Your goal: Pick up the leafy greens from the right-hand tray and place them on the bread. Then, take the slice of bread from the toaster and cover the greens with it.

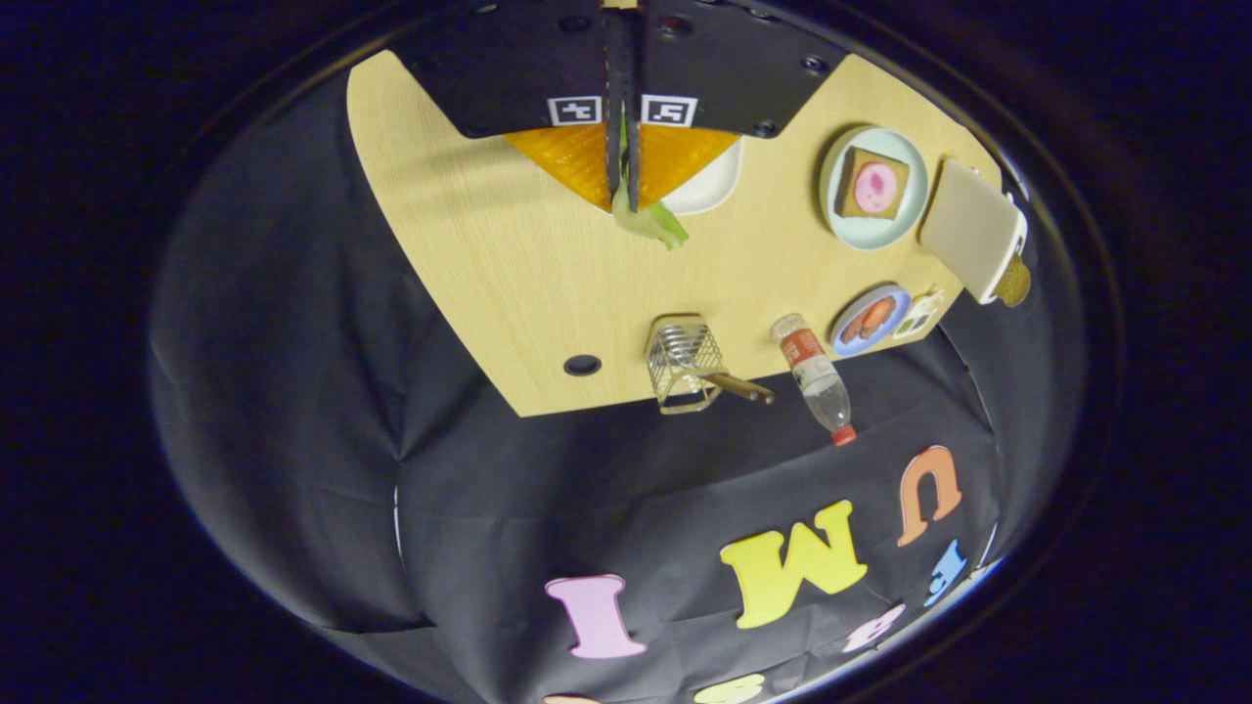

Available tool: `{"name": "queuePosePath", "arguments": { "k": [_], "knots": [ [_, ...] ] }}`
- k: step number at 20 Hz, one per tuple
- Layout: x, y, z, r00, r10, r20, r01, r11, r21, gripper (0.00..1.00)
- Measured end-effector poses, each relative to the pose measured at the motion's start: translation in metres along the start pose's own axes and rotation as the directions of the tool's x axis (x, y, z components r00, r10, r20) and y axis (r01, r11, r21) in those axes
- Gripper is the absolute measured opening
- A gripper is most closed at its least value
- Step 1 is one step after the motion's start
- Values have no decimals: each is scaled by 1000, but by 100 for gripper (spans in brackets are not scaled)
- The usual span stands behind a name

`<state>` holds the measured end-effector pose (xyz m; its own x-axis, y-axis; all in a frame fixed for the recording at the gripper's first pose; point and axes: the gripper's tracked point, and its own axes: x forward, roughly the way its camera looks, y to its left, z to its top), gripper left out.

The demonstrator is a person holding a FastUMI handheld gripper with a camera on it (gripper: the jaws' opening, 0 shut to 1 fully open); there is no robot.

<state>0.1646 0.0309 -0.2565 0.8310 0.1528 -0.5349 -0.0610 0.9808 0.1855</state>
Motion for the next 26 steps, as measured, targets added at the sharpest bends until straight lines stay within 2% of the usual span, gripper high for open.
{"name": "queuePosePath", "arguments": {
  "k": [4,9,13,20,23,26],
  "knots": [
    [-30,36,13,1000,-15,26,15,1000,8,0],
    [-63,108,25,997,-42,69,41,999,16,0],
    [-66,197,13,998,10,59,-12,999,30,0],
    [-36,341,-24,988,150,-21,-147,984,98,0],
    [-25,371,-40,981,186,-54,-176,974,143,0],
    [-9,379,-55,973,209,-98,-182,956,229,0]
  ]
}}
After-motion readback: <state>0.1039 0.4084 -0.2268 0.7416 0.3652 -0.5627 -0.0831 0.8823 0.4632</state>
